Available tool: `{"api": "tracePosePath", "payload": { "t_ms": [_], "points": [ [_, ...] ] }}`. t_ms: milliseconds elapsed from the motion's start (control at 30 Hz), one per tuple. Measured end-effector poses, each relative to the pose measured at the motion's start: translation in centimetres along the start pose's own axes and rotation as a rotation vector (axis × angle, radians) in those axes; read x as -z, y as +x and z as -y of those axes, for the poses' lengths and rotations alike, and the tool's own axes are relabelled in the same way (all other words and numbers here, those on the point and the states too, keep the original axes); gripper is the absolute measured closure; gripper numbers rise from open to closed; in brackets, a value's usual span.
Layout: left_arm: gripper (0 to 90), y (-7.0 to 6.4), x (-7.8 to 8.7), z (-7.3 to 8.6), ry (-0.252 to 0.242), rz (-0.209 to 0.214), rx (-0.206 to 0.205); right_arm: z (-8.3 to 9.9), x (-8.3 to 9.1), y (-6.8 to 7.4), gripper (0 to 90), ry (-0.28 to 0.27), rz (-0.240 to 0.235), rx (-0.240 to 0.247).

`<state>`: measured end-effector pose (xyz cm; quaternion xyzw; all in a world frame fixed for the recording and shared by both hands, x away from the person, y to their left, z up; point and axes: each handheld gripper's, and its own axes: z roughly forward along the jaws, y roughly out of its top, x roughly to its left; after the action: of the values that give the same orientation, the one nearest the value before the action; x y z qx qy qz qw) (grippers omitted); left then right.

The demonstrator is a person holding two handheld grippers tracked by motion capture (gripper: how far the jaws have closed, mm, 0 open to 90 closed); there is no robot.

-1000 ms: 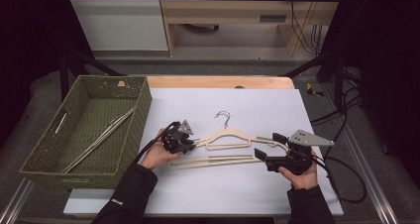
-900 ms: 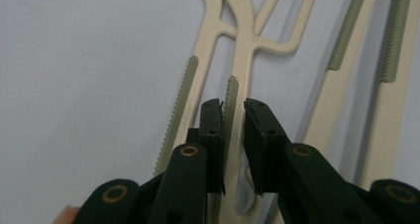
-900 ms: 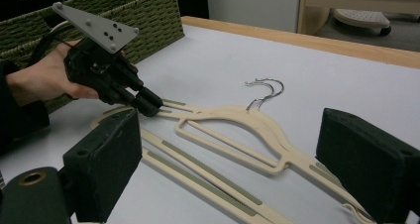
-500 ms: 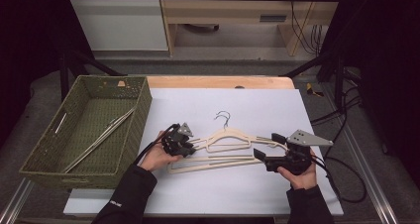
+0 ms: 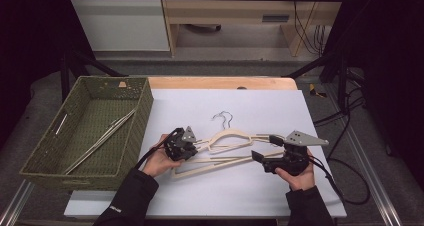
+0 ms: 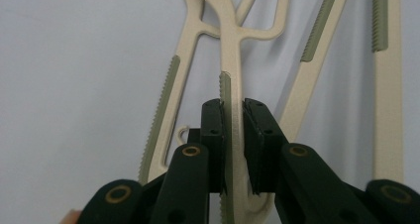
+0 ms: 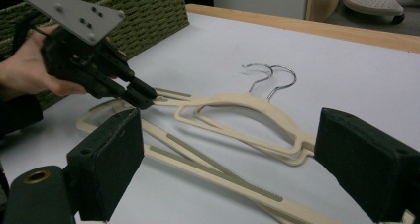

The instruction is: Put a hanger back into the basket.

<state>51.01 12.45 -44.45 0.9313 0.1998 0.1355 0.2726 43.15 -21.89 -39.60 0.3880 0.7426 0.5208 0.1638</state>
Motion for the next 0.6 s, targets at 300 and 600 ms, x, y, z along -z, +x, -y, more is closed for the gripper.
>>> {"api": "tracePosePath", "payload": {
  "t_ms": [300,600],
  "points": [
    [79.5,-2.8,3.1,0.0,-0.086,-0.073,0.013,-0.8,-3.1,0.6,13.3,0.050,-0.007,0.011],
    [79.5,-4.4,4.8,0.2,-0.125,-0.096,0.034,-2.2,-6.9,0.7,23.5,0.047,0.009,-0.055]
  ]
}}
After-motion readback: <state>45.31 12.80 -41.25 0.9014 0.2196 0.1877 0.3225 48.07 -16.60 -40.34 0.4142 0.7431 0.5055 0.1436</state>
